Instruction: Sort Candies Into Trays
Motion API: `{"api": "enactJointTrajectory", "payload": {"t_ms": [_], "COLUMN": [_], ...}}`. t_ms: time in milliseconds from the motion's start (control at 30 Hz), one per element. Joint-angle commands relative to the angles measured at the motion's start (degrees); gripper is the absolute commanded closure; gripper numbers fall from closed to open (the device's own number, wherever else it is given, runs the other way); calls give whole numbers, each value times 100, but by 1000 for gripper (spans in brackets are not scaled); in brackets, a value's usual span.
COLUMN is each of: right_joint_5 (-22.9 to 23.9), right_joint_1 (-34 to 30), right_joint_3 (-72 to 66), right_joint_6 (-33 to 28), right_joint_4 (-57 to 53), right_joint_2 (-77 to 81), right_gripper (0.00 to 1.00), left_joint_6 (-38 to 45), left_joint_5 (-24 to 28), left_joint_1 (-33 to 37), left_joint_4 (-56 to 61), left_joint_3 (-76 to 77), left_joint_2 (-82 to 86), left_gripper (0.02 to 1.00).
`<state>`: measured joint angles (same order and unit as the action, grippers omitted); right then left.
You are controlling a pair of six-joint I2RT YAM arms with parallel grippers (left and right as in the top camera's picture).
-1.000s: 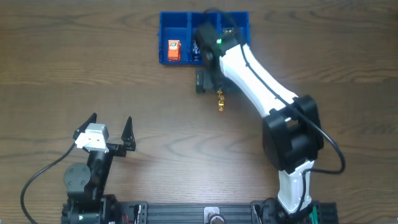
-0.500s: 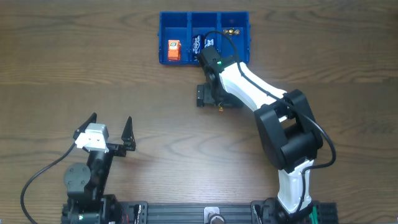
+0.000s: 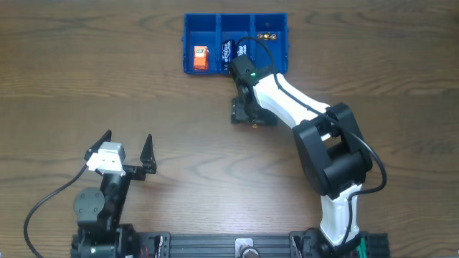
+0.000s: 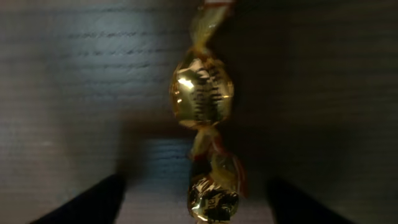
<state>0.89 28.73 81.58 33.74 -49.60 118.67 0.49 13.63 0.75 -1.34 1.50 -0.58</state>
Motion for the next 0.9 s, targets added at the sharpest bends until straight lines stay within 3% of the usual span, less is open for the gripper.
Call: {"api": "enactJointTrajectory", "payload": {"t_ms": [33, 100, 433, 900], "right_joint_5": [118, 118, 201, 199], "right_joint_1": [-20, -17, -17, -17], "right_joint_3": [-31, -31, -31, -31], "right_joint_6": [61, 61, 81, 105], "right_joint_4": [11, 15, 28, -9], "right_joint_2": [17, 17, 20, -9], "right_gripper": [426, 500, 691, 855], "left_joint_6": [81, 81, 81, 81], "left_joint_5": [103, 103, 101, 103], "left_joint_1": [35, 35, 35, 35], "left_joint_4": [-179, -179, -179, -179], "left_joint_3": [-120, -120, -120, -120], "left_joint_2": [42, 42, 42, 42], "left_gripper": [20, 20, 20, 20]}}
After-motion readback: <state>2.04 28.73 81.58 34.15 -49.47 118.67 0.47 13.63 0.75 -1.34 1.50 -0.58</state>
